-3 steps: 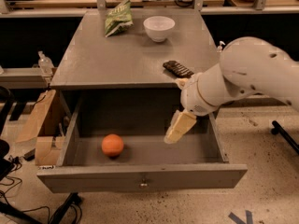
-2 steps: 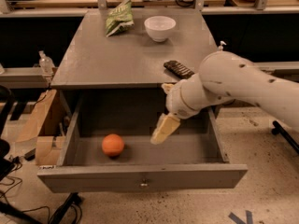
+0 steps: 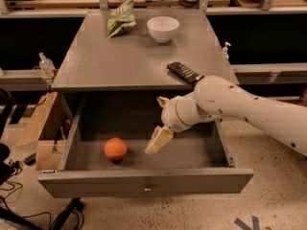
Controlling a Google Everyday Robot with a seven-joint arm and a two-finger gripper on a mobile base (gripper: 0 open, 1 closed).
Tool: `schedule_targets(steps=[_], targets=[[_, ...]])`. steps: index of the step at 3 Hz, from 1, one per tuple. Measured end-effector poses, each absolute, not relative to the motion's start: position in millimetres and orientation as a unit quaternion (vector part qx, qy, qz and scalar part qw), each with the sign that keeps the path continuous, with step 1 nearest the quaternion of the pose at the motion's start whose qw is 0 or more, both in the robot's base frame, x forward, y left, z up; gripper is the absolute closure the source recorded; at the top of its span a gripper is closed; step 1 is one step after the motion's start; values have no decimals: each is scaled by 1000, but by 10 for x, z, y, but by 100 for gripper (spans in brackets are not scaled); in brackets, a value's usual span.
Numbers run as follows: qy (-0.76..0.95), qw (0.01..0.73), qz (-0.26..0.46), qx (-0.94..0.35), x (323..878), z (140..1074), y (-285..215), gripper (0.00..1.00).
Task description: Pick orange from top drawer and place on counter
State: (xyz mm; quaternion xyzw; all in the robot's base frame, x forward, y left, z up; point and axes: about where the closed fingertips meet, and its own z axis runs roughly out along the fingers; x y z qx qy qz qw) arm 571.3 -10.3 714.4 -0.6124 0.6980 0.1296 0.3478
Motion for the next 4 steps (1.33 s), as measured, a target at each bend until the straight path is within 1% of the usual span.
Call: schedule_targets(steps=[3,4], targets=[[652,362,205,-634,5939,6779,560,0],[652,362,205,-634,5939,6779,561,0]])
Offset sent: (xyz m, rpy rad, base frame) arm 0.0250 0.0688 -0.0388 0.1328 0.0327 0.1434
